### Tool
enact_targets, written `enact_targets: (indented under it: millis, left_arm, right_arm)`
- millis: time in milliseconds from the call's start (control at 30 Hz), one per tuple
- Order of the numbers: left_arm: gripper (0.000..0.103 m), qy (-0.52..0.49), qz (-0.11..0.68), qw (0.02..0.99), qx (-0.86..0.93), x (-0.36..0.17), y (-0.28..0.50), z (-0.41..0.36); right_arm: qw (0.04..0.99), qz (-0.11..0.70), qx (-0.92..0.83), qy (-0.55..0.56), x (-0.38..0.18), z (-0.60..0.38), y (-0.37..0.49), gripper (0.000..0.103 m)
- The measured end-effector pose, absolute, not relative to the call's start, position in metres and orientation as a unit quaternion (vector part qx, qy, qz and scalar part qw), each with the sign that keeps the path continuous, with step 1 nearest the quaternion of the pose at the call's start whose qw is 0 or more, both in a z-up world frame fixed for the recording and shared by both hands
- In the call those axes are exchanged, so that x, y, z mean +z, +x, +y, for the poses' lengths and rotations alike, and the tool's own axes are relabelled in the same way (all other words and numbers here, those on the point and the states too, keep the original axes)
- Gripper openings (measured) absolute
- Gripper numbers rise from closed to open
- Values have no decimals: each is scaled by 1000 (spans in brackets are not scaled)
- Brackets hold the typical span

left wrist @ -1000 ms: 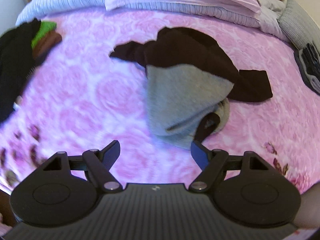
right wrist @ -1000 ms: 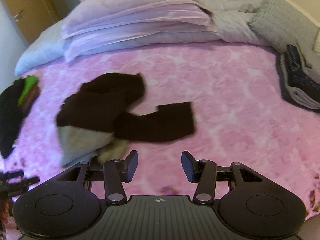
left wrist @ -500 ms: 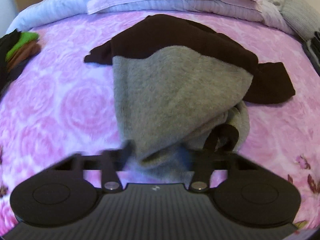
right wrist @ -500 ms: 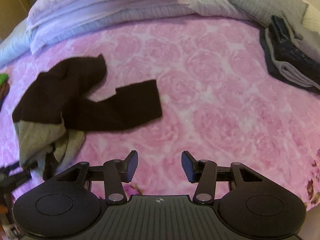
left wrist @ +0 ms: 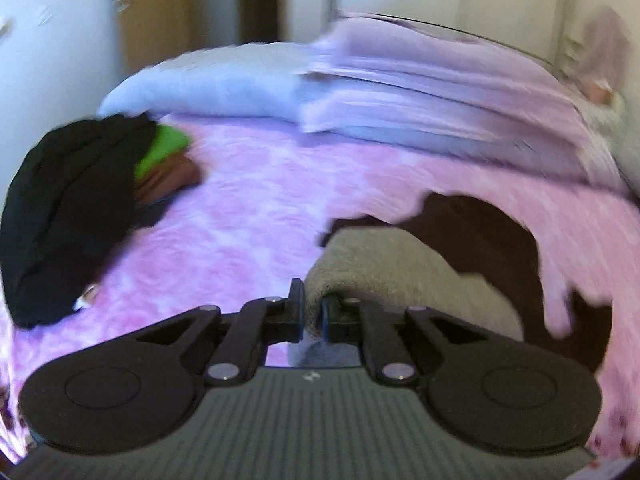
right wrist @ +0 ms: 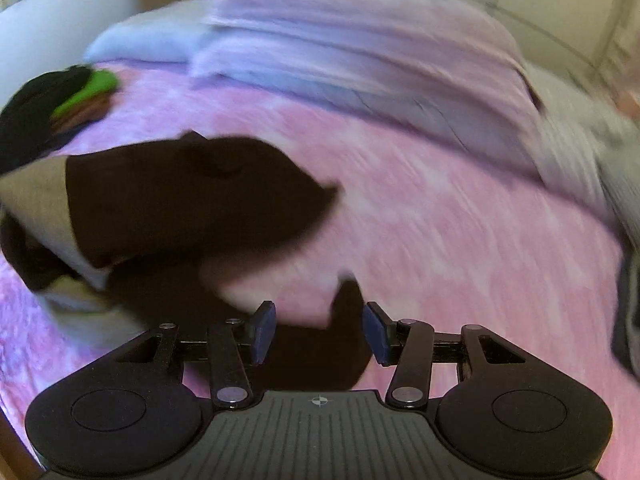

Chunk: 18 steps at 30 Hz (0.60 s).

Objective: Fold clothes

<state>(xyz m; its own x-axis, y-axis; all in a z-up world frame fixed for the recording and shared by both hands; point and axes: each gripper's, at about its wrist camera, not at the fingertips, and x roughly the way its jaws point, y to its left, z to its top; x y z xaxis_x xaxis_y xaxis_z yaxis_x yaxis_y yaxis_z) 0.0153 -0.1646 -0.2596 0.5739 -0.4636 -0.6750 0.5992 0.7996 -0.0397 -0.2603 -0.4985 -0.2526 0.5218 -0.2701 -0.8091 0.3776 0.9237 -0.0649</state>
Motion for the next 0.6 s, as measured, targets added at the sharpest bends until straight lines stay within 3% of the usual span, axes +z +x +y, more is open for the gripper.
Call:
enact_targets:
  millis: [200, 267, 600]
  left_arm:
    - [19, 62, 428, 868, -244, -290, 26, -136]
    - [29, 39, 455, 858, -234, -304, 9, -119]
    - [31, -9, 536, 825, -180, -357, -46, -90]
  right_arm:
    - [895, 436, -91, 8, -271, -455, -217, 45]
    - [897, 439, -53, -25, -280, -439, -208, 45]
    - [871, 398, 103, -270, -352, -352, -171, 45]
